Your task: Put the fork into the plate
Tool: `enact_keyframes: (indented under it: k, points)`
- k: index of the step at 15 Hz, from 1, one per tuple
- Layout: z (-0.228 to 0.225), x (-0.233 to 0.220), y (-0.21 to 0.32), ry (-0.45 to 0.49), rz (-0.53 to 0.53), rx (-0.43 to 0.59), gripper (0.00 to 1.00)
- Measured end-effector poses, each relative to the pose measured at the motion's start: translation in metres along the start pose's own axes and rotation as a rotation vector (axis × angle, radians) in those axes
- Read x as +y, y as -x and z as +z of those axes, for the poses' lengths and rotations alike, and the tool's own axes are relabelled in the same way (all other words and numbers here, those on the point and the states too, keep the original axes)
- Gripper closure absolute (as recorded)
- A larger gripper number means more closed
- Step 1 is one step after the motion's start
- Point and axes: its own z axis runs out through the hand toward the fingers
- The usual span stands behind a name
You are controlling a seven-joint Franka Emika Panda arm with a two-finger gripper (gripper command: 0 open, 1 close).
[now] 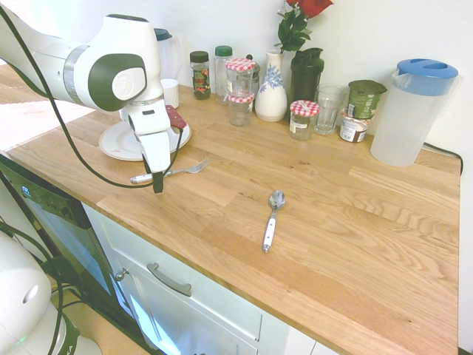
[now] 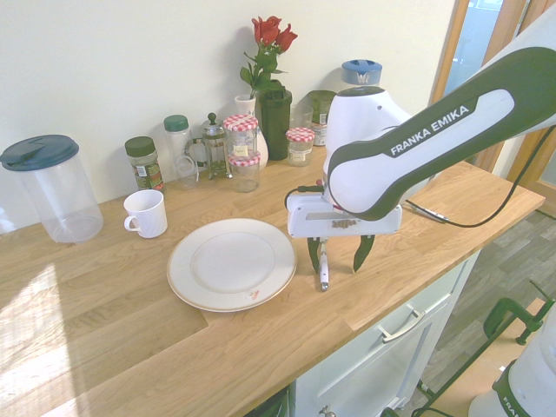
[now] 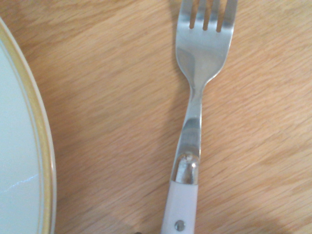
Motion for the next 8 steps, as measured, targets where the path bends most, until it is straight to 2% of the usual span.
enact_keyframes:
  k: [8]
  points:
    - [0.0021,-0.0011,-0.0058,-0.003,0.015,-0.005,1.0]
